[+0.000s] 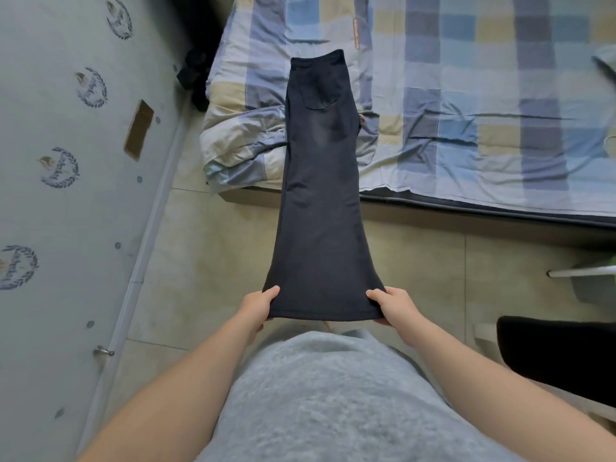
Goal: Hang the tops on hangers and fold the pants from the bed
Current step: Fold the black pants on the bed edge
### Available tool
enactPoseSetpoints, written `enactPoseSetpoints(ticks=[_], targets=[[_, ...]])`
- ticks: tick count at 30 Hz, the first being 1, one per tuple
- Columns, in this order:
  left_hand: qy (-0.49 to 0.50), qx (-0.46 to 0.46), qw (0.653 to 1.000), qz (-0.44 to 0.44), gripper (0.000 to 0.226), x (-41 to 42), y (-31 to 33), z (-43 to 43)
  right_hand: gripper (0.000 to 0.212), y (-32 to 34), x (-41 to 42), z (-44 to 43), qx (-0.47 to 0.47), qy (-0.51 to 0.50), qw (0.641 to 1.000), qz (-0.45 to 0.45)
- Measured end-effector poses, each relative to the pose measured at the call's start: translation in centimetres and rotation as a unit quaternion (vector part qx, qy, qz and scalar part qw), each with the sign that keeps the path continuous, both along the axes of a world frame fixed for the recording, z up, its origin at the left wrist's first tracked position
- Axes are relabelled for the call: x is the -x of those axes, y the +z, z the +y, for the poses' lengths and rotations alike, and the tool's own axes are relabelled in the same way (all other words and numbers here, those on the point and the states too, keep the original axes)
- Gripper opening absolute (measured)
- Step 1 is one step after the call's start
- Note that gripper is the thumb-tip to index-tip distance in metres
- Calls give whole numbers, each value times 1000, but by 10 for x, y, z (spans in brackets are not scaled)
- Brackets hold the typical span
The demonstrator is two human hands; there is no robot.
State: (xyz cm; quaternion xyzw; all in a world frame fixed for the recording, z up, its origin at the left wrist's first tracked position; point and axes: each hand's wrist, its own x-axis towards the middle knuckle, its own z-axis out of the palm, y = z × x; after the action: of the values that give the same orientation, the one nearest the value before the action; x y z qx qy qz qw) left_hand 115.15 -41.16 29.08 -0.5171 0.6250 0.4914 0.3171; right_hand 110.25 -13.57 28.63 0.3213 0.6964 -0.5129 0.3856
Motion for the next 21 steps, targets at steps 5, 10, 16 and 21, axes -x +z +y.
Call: enactPoseSetpoints(ticks=[5,10,16,21], targets=[[-5,21,999,-32,30,-51,0,2,13,-7,-58,1,8,-8,999,-39],[29,-4,999,-28,34,-53,0,0,8,0,-55,-1,14,-15,999,-28],[109,-53,993,16,22,7,4,-2,8,10,1,-4,11,-57,998,-14],[174,-118,976,48,14,96,2,-18,6,16,96,-24,12,-134,991,0]])
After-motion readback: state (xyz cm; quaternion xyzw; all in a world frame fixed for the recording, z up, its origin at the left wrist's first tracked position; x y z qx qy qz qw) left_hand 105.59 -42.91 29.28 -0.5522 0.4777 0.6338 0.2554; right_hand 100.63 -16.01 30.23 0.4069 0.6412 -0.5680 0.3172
